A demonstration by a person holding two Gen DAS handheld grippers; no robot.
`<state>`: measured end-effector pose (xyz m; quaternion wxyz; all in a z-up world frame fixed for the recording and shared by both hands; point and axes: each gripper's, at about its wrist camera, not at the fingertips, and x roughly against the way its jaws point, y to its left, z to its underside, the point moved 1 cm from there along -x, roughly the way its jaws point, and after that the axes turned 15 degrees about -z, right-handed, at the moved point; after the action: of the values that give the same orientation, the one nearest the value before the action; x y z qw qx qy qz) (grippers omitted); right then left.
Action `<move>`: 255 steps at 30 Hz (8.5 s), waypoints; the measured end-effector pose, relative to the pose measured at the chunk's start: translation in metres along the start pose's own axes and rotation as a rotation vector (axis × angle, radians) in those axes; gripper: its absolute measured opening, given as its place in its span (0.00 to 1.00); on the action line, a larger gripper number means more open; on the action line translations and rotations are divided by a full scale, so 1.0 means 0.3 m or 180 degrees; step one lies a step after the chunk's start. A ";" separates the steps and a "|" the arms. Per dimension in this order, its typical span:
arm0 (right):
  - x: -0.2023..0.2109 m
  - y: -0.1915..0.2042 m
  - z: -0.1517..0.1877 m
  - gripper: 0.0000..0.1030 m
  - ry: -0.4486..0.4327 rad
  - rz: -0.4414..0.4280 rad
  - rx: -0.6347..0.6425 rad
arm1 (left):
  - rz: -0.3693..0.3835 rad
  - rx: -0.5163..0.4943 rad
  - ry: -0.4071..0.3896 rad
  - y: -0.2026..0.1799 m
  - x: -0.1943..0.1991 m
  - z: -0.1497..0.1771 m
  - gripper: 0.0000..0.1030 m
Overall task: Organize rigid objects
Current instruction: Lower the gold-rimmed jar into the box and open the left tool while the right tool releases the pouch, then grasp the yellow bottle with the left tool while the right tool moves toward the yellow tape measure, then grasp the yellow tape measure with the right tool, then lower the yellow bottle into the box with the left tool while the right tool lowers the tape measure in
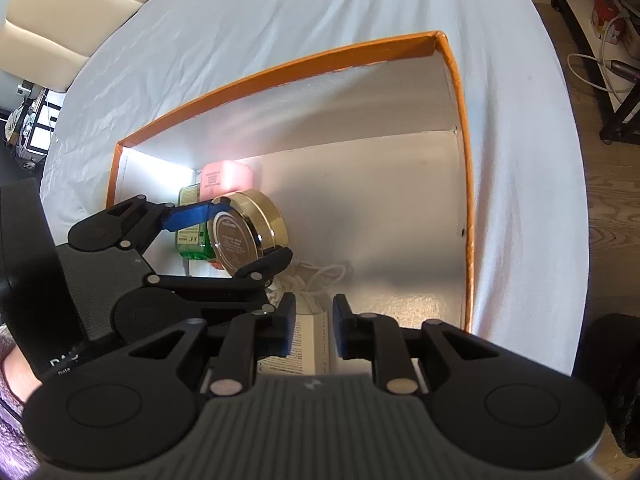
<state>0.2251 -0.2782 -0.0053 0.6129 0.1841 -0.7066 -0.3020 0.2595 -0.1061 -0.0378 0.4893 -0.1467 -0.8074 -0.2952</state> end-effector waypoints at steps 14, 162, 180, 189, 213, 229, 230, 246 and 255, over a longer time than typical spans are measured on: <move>0.002 -0.003 -0.012 0.20 0.0015 -0.0005 0.0011 | -0.0020 0.0226 -0.0148 0.045 0.022 -0.021 0.82; -0.166 -0.009 0.456 0.54 0.0595 0.0821 0.1544 | 0.0269 -0.0462 -0.1044 -0.164 0.462 0.386 0.26; 0.029 0.028 0.527 0.17 0.0105 0.0515 0.1634 | 0.0259 -0.0621 -0.1065 -0.202 0.521 0.340 0.26; -0.071 0.076 0.547 0.60 0.0500 0.0488 0.1955 | 0.0241 -0.0456 -0.0939 -0.162 0.475 0.364 0.26; -0.014 0.179 0.635 0.50 0.0557 0.0560 0.2765 | 0.0346 -0.0253 -0.1336 -0.099 0.567 0.349 0.26; 0.259 0.330 0.418 0.50 -0.0338 0.0274 0.2516 | -0.0038 0.0457 -0.1536 0.064 0.546 0.131 0.26; 0.247 0.331 0.369 0.50 -0.0305 0.0323 0.2465 | -0.0071 0.0480 -0.1493 0.068 0.524 0.113 0.26; 0.007 0.162 -0.048 0.50 -0.0077 0.0475 0.1746 | 0.0044 0.0947 -0.0777 0.116 0.101 -0.088 0.26; -0.062 0.106 -0.070 0.50 0.0100 0.0453 0.1750 | 0.0083 0.1106 -0.0552 0.106 0.001 -0.123 0.25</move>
<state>0.2523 -0.2469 0.0027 0.5705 0.2980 -0.7636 -0.0524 0.3021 -0.1039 -0.0143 0.4397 -0.0953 -0.8834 -0.1313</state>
